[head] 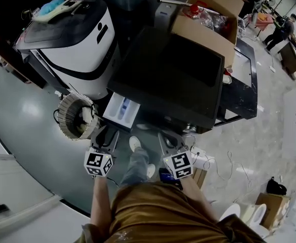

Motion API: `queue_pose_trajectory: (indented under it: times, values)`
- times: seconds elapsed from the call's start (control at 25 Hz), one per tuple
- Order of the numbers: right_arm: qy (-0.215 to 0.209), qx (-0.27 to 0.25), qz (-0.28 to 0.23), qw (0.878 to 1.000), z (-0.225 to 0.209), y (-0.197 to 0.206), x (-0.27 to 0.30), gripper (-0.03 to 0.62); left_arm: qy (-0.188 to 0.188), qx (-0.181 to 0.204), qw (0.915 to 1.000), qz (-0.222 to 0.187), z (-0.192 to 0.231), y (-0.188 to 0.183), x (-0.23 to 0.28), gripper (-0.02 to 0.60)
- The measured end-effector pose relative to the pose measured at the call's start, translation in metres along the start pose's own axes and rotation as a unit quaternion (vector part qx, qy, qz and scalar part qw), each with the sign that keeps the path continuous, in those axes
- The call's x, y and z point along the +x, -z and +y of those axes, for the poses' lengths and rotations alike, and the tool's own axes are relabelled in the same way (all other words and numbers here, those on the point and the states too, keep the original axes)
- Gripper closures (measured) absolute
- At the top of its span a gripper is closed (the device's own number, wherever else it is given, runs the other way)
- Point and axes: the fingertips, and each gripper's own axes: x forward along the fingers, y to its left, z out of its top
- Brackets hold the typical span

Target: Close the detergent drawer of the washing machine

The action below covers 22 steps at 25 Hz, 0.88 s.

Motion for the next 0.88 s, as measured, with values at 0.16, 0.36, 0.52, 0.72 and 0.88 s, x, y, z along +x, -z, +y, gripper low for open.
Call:
queue_pose_trajectory:
  times: [0.16,0.36,0.52,0.72,0.88]
  values:
    - [0.0,0.009,0.007,1.0,-0.004,0.005,0.003,0.582,0.003,-0.004,1.0,0.005,0.003,0.008,0.005,0.394]
    - [-0.002,0.011,0.015,1.0,-0.008,0.007,0.008,0.582,-0.002,-0.011,0.9998,0.017,0.008,0.022,0.01,0.394]
    - [-0.005,0.015,0.022,1.0,-0.011,0.012,0.013,0.582,-0.008,0.0,0.9993,0.035,0.016,0.037,0.014,0.391]
    - [-0.011,0.012,0.032,0.999,-0.011,0.017,0.021,0.582,-0.015,0.003,0.999,0.043,0.028,0.048,0.02,0.387]
    - [-0.016,0.012,0.042,0.999,-0.012,0.023,0.024,0.582,-0.008,0.04,0.9979,0.05,0.026,0.054,0.024,0.377]
